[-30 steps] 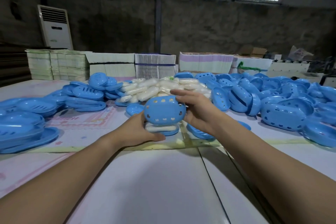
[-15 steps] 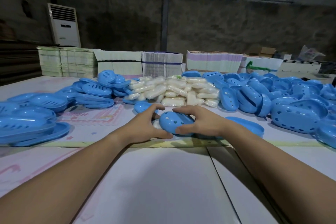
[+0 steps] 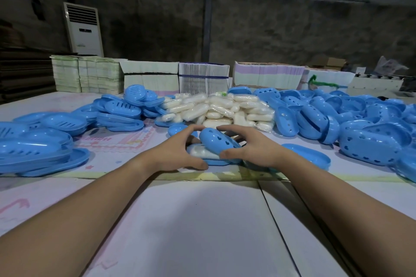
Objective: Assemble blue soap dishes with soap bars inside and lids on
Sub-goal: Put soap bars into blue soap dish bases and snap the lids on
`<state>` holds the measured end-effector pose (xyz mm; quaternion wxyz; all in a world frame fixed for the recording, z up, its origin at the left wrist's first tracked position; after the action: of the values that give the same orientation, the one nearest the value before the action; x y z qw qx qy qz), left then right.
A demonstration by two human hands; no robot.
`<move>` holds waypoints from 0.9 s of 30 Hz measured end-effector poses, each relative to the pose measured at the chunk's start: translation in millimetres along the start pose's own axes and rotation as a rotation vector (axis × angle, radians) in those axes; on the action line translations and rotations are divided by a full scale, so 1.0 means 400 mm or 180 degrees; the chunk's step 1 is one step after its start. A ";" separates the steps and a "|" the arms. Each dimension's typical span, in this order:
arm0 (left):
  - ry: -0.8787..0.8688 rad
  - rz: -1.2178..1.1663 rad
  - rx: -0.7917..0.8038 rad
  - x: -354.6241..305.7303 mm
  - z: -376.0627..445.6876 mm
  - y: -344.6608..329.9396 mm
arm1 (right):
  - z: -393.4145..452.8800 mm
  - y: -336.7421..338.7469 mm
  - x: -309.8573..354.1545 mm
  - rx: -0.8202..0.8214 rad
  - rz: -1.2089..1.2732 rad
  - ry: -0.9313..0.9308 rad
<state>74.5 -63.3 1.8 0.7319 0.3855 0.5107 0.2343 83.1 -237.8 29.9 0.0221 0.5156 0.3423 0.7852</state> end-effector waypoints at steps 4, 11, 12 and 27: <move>-0.0024 -0.0308 -0.0306 -0.001 0.000 0.029 | 0.000 -0.007 0.001 0.0072 0.0075 0.0017; -0.0018 -0.1023 -0.0449 -0.007 -0.005 0.026 | 0.003 -0.014 0.008 0.0025 0.0572 0.0135; -0.0010 -0.1125 -0.0444 -0.008 -0.004 0.023 | 0.003 -0.015 0.007 0.0035 0.0650 0.0134; -0.0349 -0.0598 -0.0246 -0.048 0.004 0.013 | -0.009 -0.001 0.031 -0.0141 0.0610 0.0235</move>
<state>69.0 -74.9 17.4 0.7918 0.3197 0.4943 0.1628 74.2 -234.4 38.7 -0.0543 0.5161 0.2746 0.8095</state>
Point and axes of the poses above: each hand's wrist, its own z-axis towards the middle knuckle, its own y-axis out of the back of the hand, x = y × z, the point moved 8 cm from there along z, towards the middle knuckle, and after that the axes turned 14 degrees about z, right-handed, at the moved point
